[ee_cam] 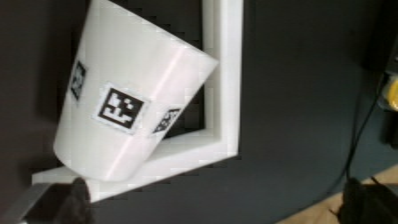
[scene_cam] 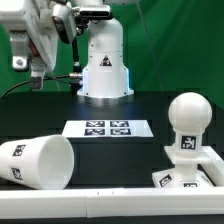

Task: Assemble lamp

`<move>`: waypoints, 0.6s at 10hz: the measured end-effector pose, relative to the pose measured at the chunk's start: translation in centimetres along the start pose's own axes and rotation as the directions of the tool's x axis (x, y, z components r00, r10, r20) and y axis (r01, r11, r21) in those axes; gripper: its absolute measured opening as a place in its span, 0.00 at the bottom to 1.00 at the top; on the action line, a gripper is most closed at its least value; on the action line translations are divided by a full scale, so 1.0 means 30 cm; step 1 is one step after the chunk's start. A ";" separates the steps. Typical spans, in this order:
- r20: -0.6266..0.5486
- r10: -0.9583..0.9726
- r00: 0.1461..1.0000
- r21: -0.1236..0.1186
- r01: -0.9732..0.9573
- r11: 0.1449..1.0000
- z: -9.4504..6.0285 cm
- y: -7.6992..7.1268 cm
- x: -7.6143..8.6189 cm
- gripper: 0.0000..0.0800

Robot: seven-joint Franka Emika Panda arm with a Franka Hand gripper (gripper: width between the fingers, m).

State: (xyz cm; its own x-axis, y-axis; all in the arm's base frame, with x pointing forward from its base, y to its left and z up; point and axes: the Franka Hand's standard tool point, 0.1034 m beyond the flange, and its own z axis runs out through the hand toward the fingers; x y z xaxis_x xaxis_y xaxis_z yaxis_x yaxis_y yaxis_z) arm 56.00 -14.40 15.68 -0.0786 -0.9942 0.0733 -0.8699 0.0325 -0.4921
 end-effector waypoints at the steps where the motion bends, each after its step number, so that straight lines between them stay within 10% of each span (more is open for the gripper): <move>1: 0.013 0.004 1.000 -0.011 -0.004 1.000 0.012 0.012 -0.005 0.87; 6: 0.012 0.198 0.980 -0.032 -0.198 0.980 0.030 0.038 0.000 0.87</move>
Offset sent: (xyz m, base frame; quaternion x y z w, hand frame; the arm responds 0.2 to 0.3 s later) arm -0.0025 -0.0012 -0.0045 -0.0007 -0.0222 0.1389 0.9901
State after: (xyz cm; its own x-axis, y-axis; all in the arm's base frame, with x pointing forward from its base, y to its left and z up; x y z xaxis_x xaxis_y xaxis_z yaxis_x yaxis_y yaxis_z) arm 55.45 -14.45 14.34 -0.2434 -0.9692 -0.0362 -0.8524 0.2316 -0.4688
